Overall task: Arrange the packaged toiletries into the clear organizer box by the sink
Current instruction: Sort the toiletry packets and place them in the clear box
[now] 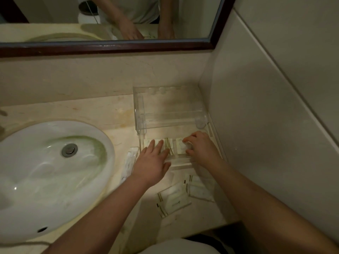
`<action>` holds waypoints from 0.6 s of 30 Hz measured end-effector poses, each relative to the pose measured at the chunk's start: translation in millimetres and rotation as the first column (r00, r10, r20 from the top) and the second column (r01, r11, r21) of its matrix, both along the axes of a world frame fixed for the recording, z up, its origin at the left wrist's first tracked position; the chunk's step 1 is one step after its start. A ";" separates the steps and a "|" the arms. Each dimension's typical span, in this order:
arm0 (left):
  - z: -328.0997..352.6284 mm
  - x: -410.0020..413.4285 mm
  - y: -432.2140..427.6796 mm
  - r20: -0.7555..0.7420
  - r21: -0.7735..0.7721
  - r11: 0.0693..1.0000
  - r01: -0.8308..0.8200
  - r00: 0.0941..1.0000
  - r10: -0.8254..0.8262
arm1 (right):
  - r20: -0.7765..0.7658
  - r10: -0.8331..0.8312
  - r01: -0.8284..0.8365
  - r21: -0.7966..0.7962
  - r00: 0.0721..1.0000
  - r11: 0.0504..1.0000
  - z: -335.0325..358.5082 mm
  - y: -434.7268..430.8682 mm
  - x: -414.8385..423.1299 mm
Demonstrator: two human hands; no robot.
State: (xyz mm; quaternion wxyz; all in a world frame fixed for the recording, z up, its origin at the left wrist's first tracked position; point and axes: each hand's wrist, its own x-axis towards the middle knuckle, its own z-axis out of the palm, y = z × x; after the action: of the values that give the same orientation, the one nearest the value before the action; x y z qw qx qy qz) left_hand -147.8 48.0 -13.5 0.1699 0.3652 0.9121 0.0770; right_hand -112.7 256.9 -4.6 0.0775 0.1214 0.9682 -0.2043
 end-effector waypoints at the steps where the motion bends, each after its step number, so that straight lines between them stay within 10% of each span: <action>1: 0.7 -0.6 0.5 0.004 -0.001 1.000 0.001 1.000 -0.001 | 0.004 0.008 -0.008 -0.008 1.000 1.000 0.1 -1.8 -1.5; 6: 3.9 1.3 0.9 0.018 0.032 0.999 -0.023 1.000 0.022 | -0.028 0.019 -0.020 -0.026 0.999 0.999 -0.3 -6.1 5.0; 11: 21.6 24.0 0.3 0.017 0.394 0.917 -0.060 0.998 0.058 | -0.243 -0.196 0.153 -0.183 0.950 0.971 15.6 -13.5 39.3; 18: 19.0 69.6 10.2 0.143 -0.004 0.996 0.094 0.985 -0.093 | 0.111 -0.172 0.177 -0.033 0.979 0.984 10.2 -28.2 119.1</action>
State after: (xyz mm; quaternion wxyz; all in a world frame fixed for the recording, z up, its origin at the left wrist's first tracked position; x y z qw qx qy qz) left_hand -78.1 58.2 5.4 0.2402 0.4001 0.8799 0.0898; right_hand 6.4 228.7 5.6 0.1140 0.2149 0.9437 -0.2240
